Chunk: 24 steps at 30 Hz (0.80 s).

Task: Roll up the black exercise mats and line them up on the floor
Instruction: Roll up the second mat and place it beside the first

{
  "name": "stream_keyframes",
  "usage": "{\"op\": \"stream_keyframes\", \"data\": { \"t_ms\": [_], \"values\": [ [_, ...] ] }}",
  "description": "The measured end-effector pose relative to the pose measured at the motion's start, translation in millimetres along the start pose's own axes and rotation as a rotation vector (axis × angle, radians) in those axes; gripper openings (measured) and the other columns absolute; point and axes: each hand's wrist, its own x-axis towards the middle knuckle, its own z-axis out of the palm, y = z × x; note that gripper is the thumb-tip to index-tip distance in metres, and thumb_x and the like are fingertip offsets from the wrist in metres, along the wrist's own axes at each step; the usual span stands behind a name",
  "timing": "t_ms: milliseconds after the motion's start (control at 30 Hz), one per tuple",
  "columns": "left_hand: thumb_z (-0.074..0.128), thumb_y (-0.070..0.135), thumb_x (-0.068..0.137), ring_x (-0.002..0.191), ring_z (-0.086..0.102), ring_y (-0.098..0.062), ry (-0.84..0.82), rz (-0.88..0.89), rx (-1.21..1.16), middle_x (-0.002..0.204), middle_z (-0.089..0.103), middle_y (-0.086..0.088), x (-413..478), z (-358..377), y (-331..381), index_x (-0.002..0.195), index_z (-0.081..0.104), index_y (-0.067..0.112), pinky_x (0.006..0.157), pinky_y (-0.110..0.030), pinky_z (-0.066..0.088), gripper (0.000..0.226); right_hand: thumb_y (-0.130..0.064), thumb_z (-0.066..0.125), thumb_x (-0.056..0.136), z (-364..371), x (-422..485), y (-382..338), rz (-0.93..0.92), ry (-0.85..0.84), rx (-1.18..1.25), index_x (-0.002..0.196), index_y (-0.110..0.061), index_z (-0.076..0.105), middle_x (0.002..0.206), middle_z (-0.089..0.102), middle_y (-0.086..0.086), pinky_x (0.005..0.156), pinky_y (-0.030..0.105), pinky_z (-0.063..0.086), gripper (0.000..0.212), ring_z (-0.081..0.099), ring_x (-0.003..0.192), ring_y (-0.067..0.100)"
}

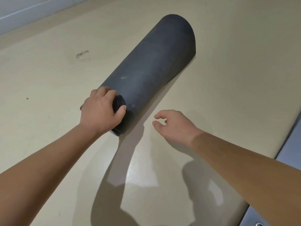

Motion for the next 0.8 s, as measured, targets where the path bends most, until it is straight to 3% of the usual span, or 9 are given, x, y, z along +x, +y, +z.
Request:
{"op": "stream_keyframes", "data": {
  "t_ms": [67, 200, 333, 500, 600, 700, 800],
  "values": [
    [0.069, 0.042, 0.095, 0.118, 0.057, -0.035, 0.009, 0.109, -0.086, 0.13, 0.062, -0.007, -18.7, 8.8, 20.3, 0.125, 0.069, 0.016, 0.087, -0.046, 0.053, 0.04, -0.049, 0.056, 0.104, -1.7, -4.5, 4.2, -0.005, -0.024, -0.074, 0.138, -0.035, 0.064, 0.14, 0.062, -0.01, 0.104, 0.038, 0.052, 0.038, 0.064, 0.118, 0.016],
    [0.06, 0.044, 0.093, 0.111, 0.065, -0.029, -0.207, 0.346, -0.216, 0.124, 0.066, -0.001, -57.0, 52.5, 77.9, 0.126, 0.072, 0.014, 0.078, -0.044, 0.061, 0.046, -0.051, 0.051, 0.105, -17.6, -34.6, 41.2, 0.042, -0.075, -0.237, 0.141, -0.035, 0.061, 0.133, 0.066, -0.007, 0.104, 0.037, 0.05, 0.041, 0.063, 0.12, 0.018],
    [0.064, 0.038, 0.095, 0.113, 0.066, -0.027, -0.388, 0.544, -0.272, 0.129, 0.065, 0.0, -87.7, 101.7, 162.9, 0.134, 0.069, 0.016, 0.081, -0.042, 0.06, 0.044, -0.051, 0.054, 0.104, -46.5, -99.4, 125.8, 0.186, -0.039, -0.276, 0.133, -0.033, 0.066, 0.126, 0.067, -0.008, 0.099, 0.032, 0.047, 0.036, 0.06, 0.123, 0.017],
    [0.058, 0.039, 0.096, 0.111, 0.063, -0.031, -0.557, 0.794, -0.302, 0.127, 0.063, -0.005, -151.1, 144.8, 292.4, 0.134, 0.067, 0.015, 0.077, -0.042, 0.058, 0.046, -0.052, 0.053, 0.104, -67.4, -202.3, 225.2, 0.378, 0.009, -0.247, 0.124, -0.034, 0.067, 0.118, 0.069, -0.011, 0.095, 0.035, 0.049, 0.031, 0.06, 0.118, 0.015],
    [0.064, 0.038, 0.097, 0.116, 0.058, -0.031, -0.672, 0.998, -0.196, 0.127, 0.058, -0.005, -193.8, 167.7, 353.5, 0.13, 0.064, 0.015, 0.08, -0.041, 0.055, 0.04, -0.052, 0.051, 0.104, -75.0, -261.8, 265.0, 0.449, 0.031, -0.249, 0.129, -0.035, 0.066, 0.123, 0.069, -0.011, 0.091, 0.034, 0.047, 0.034, 0.06, 0.114, 0.014],
    [0.073, 0.055, 0.081, 0.129, 0.049, -0.034, -0.691, 1.234, 0.077, 0.141, 0.05, -0.009, -236.4, 191.0, 380.9, 0.142, 0.055, 0.018, 0.096, -0.045, 0.046, 0.073, -0.051, 0.049, 0.106, -70.0, -315.5, 288.6, 0.475, 0.0, -0.235, 0.133, -0.035, 0.065, 0.125, 0.068, -0.012, 0.091, 0.032, 0.046, 0.035, 0.053, 0.105, 0.01],
    [0.074, 0.071, 0.073, 0.142, 0.034, -0.04, -0.617, 1.347, 0.311, 0.16, 0.027, -0.018, -256.1, 195.4, 398.2, 0.159, 0.032, 0.02, 0.108, -0.055, 0.035, 0.108, -0.052, 0.05, 0.105, -57.8, -364.9, 310.3, 0.521, -0.019, -0.192, 0.128, -0.037, 0.067, 0.122, 0.071, -0.014, 0.086, 0.029, 0.042, 0.033, 0.054, 0.103, 0.009]
  ]
}}
